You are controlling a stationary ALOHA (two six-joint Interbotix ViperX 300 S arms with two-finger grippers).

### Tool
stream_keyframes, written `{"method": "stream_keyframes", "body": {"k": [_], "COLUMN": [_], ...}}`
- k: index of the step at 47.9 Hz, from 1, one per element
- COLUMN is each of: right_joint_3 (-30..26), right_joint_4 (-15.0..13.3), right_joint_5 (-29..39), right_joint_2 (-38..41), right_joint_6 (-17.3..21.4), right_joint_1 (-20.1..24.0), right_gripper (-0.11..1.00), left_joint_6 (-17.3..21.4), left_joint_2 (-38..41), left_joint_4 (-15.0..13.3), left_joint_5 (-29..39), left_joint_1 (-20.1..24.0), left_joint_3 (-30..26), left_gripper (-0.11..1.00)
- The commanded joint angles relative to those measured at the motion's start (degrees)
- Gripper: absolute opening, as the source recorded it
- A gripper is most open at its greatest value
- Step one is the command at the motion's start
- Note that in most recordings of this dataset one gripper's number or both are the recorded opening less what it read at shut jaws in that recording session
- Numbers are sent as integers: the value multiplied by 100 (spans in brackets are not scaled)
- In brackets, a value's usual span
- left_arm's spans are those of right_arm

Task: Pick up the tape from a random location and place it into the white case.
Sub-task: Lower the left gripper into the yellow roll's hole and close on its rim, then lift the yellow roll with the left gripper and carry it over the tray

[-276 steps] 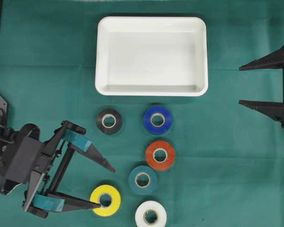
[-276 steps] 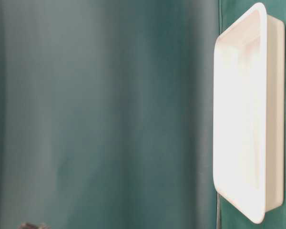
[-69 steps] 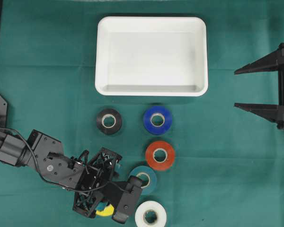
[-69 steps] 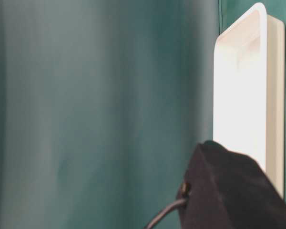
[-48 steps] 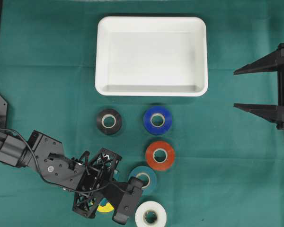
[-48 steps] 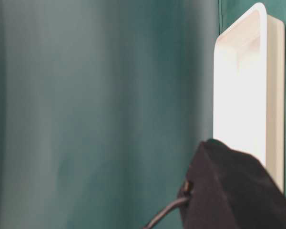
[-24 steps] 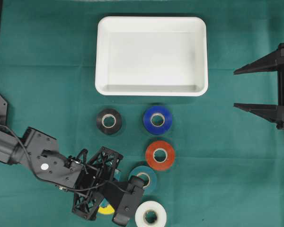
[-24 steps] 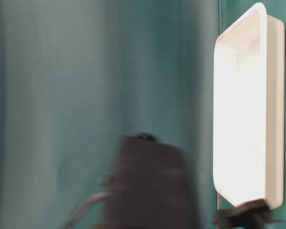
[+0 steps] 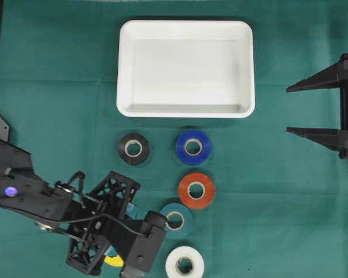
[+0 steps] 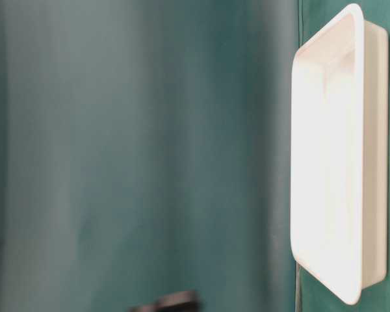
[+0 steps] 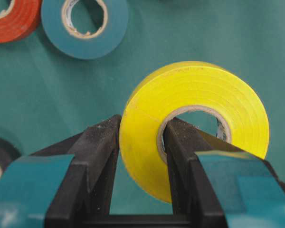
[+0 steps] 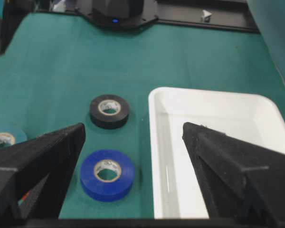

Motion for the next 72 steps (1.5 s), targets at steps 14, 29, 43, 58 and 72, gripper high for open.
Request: {"method": "stream_keyframes", "body": {"k": [14,29,43,58,72], "right_joint_3": [-167,-167,-158,-158,-158], "right_joint_4": [-9,-9,-9,0,-9], "right_joint_5": [-18,-18,-18,-18,18], "right_joint_2": [44,62,62,70,62], "right_joint_6": [0,0,0,0,0], "right_joint_1": [35,35,35,35,35], "right_gripper": [91,91,91,91,91], "left_joint_6": [9,9,0,0,0], "left_joint_2": [-606,-642,-659,-677,-677], "left_joint_4": [35,44,53,44,44], "left_joint_5": [1011,1459,1529,1529,1529], "left_joint_1": [0,18,26,26,26], "left_joint_3": [-791,-1248,-1257,-1222,-1222], "left_gripper": [23,23,23,23,23]}}
